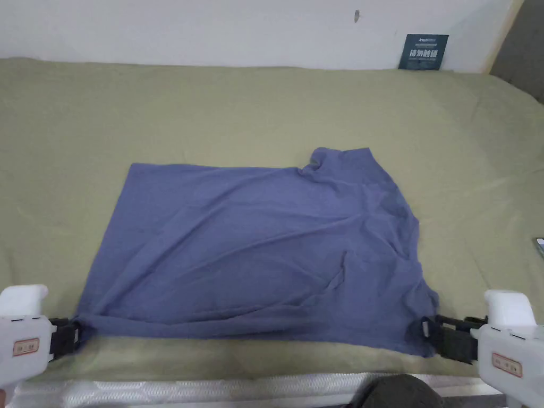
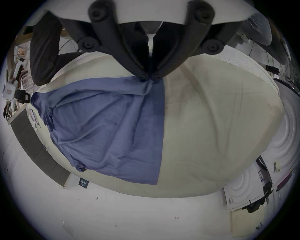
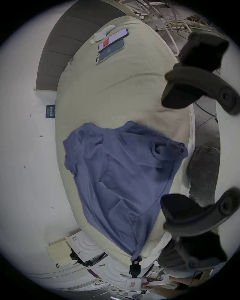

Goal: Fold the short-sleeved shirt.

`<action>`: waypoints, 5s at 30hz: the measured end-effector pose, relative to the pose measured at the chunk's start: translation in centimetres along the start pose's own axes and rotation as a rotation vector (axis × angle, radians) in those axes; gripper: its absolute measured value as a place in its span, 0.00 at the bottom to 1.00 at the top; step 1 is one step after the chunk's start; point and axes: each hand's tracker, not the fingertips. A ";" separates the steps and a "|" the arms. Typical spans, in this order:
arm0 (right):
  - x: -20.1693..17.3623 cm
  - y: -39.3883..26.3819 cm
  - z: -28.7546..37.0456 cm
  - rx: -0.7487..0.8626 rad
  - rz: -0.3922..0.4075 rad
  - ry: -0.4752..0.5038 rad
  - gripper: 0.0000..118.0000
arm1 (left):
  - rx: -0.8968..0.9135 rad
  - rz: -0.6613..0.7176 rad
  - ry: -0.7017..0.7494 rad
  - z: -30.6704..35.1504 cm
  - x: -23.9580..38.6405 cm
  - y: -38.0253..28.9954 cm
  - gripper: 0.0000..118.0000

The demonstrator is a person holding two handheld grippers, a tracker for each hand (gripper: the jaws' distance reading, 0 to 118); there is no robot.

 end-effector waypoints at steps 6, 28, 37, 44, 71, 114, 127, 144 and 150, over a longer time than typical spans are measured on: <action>-0.7 -0.6 -2.9 -0.089 0.023 0.002 0.03 | 0.009 0.005 0.013 0.2 0.2 0.5 0.02; 0.2 17.9 -11.4 -0.027 0.113 -0.098 0.03 | 0.090 -0.024 0.020 -6.2 0.6 18.6 0.02; 2.7 19.2 -20.9 -0.147 0.100 -0.137 0.92 | -0.019 -0.065 0.053 -13.4 1.5 21.1 0.95; 4.2 17.2 -13.2 -0.020 -0.026 -0.131 0.00 | 0.102 -0.053 0.106 -8.0 0.8 17.9 0.00; 2.5 10.0 -14.1 -0.123 -0.026 -0.074 0.14 | -0.027 -0.019 0.063 -10.2 2.9 13.4 0.06; 0.8 13.0 -6.0 0.018 -0.044 -0.112 0.00 | 0.155 -0.044 0.073 -1.4 2.0 12.4 0.00; 3.2 19.1 -17.6 -0.068 -0.034 -0.189 0.00 | -0.055 0.029 0.168 -16.6 0.2 22.4 0.94; 5.1 21.0 -22.9 -0.205 -0.042 -0.175 0.90 | -0.020 -0.045 0.138 -16.8 2.3 22.6 0.02; 5.1 20.8 -27.0 -0.289 0.033 -0.219 0.03 | -0.023 -0.014 0.121 -16.9 1.9 22.5 0.02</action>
